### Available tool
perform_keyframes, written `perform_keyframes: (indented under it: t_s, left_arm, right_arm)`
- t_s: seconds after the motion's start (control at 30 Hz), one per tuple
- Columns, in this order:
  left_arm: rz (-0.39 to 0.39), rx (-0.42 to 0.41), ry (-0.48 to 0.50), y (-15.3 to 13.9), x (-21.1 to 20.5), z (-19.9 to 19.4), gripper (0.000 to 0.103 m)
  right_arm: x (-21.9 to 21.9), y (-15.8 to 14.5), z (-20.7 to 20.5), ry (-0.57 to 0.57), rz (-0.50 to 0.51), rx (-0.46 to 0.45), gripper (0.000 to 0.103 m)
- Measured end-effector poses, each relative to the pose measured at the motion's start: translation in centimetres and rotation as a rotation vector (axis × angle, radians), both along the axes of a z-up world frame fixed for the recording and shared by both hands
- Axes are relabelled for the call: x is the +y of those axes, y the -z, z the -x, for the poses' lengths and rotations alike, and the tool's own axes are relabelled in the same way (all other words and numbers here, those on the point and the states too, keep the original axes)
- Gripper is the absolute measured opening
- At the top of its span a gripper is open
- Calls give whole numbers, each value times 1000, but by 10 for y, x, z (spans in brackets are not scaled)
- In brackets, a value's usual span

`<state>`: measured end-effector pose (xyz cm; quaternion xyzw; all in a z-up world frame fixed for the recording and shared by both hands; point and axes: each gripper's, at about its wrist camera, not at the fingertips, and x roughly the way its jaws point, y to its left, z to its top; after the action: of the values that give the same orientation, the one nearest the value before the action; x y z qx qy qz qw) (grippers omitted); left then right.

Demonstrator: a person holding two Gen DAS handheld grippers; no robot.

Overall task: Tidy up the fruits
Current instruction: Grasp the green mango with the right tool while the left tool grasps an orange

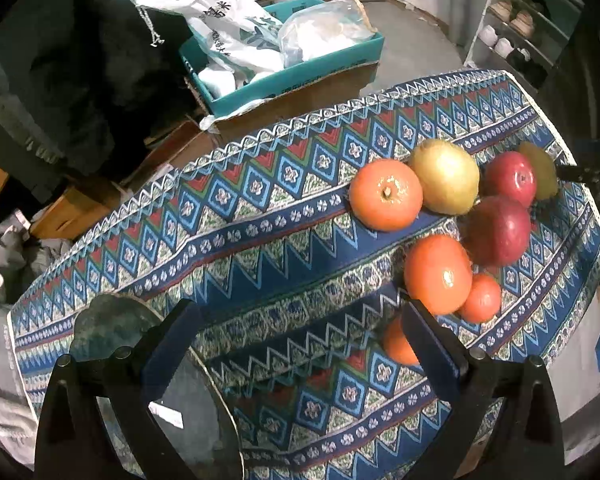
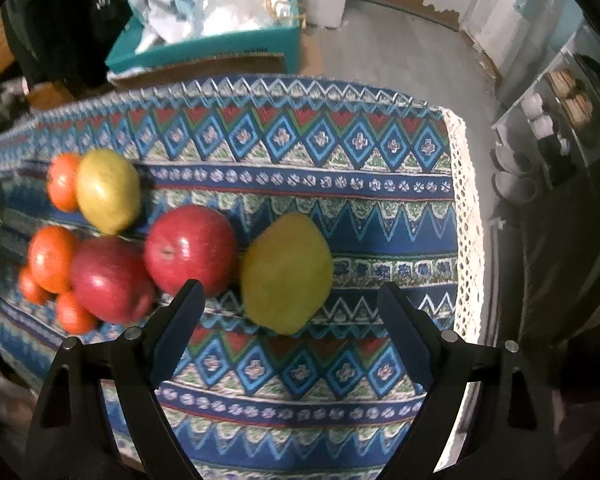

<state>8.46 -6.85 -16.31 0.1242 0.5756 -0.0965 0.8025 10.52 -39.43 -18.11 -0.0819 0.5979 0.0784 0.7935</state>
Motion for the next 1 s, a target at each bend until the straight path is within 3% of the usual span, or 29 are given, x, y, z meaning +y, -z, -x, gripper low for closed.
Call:
perform_keyframes:
  t_s: [0.57,0.63,1.0]
  left_arm:
    - [48,63,36,34,-13,-4,102]
    - [58,66,49,35,-17,-1,102]
    - [82,103,102,47,-38,21,102]
  right_arm:
    - [-7,54,-25,-12,-38,110,74]
    - [-8,56,-26,-13,-67,116,67]
    - [-12,47,-2,21,-79,77,67]
